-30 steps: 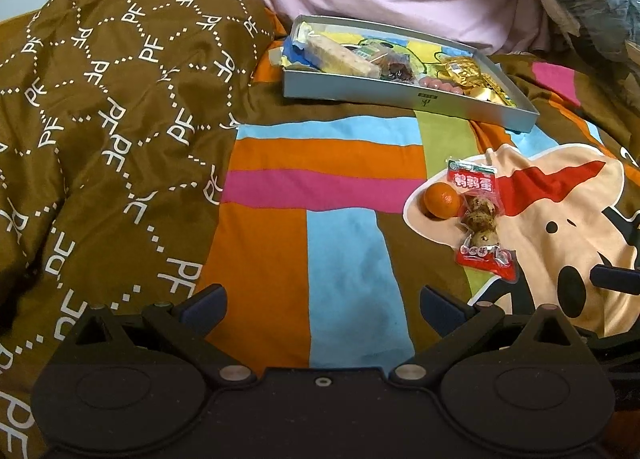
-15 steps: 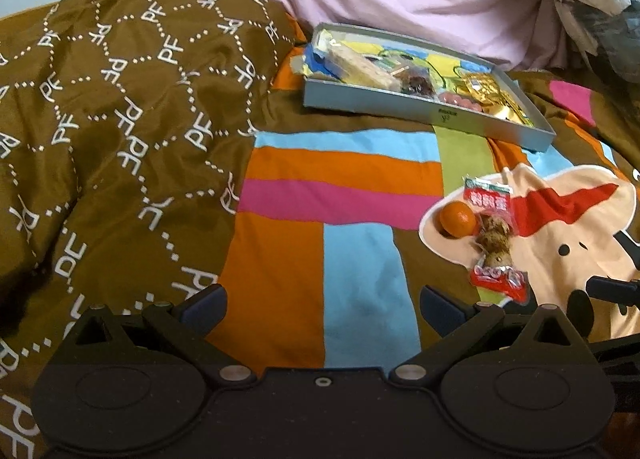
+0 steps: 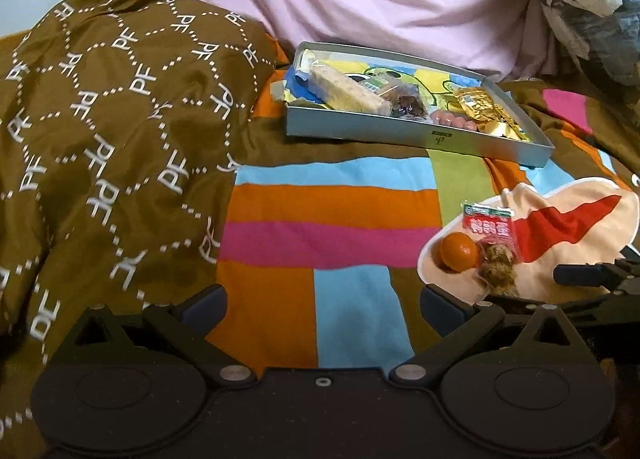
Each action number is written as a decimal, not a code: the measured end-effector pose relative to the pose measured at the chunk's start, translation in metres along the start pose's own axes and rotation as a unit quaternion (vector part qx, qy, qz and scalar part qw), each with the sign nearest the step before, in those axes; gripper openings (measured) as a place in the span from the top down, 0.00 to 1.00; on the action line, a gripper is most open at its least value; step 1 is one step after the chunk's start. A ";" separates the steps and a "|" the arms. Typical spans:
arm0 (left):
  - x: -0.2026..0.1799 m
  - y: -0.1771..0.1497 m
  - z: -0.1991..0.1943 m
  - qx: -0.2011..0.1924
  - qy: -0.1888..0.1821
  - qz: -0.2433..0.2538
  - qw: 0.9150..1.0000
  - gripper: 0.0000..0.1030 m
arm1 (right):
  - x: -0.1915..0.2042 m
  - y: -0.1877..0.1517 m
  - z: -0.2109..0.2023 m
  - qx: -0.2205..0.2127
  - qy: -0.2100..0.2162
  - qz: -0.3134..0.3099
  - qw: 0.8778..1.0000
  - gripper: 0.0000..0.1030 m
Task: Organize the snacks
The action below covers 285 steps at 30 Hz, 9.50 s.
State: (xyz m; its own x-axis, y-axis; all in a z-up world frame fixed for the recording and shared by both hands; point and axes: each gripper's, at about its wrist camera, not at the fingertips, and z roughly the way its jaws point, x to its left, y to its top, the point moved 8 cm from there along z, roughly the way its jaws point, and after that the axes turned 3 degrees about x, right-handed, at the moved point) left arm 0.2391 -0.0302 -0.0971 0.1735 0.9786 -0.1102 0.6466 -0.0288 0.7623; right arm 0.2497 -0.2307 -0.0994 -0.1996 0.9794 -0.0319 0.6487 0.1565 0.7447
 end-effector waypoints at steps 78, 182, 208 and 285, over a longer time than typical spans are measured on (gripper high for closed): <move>-0.100 0.005 0.071 0.068 -0.068 0.153 0.984 0.64 | -0.047 -0.030 -0.017 -0.012 0.055 0.058 0.997 0.56; -0.040 0.244 0.182 -0.026 -0.001 0.005 1.000 0.64 | -0.037 0.217 0.083 -0.106 -0.037 -0.129 0.985 0.60; -0.042 0.243 0.195 -0.020 0.014 0.011 1.000 0.47 | -0.031 0.210 0.096 -0.083 -0.038 -0.129 0.987 0.47; 0.002 0.081 -0.104 -0.167 0.087 -0.055 0.981 0.01 | -0.023 0.095 -0.145 -0.242 -0.011 0.049 0.969 0.00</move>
State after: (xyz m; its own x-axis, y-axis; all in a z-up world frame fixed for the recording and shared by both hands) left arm 0.2146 -0.0092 0.0304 -0.0323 0.9929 -0.1144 0.3696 0.1182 0.9216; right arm 0.2092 -0.2569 0.0685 -0.1352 0.9898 0.0445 0.2431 -0.0104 0.9699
